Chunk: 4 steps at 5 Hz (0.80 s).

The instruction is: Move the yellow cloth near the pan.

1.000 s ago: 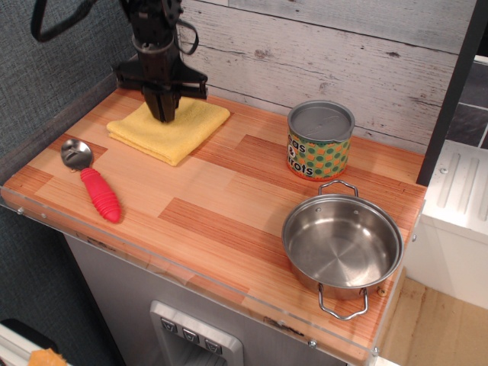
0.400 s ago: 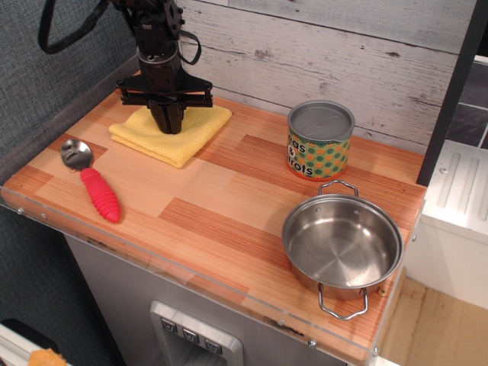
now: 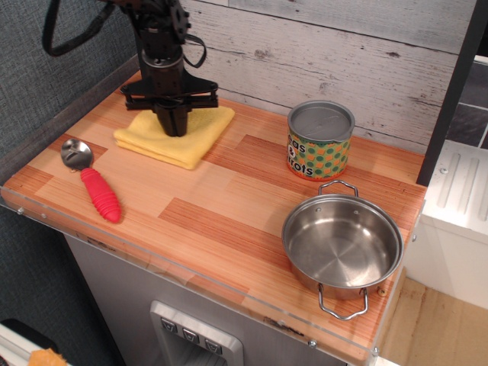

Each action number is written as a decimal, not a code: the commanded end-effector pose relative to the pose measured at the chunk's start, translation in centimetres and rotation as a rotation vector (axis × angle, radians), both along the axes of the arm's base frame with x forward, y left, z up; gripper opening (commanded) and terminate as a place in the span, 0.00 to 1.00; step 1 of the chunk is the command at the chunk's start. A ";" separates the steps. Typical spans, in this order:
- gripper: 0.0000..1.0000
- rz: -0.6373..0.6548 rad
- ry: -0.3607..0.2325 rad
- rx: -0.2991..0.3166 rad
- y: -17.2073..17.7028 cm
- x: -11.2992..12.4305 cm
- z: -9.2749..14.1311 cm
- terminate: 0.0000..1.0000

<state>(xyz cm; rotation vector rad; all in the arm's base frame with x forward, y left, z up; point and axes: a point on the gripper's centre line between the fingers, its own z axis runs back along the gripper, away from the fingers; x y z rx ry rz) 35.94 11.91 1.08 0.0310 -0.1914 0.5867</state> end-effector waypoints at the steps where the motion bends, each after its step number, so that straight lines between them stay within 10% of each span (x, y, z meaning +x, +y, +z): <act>1: 0.00 0.113 -0.009 -0.039 -3.7 -0.5 0.4 0.00; 4: 0.00 0.170 0.001 -0.083 -7.8 -2.8 0.1 0.00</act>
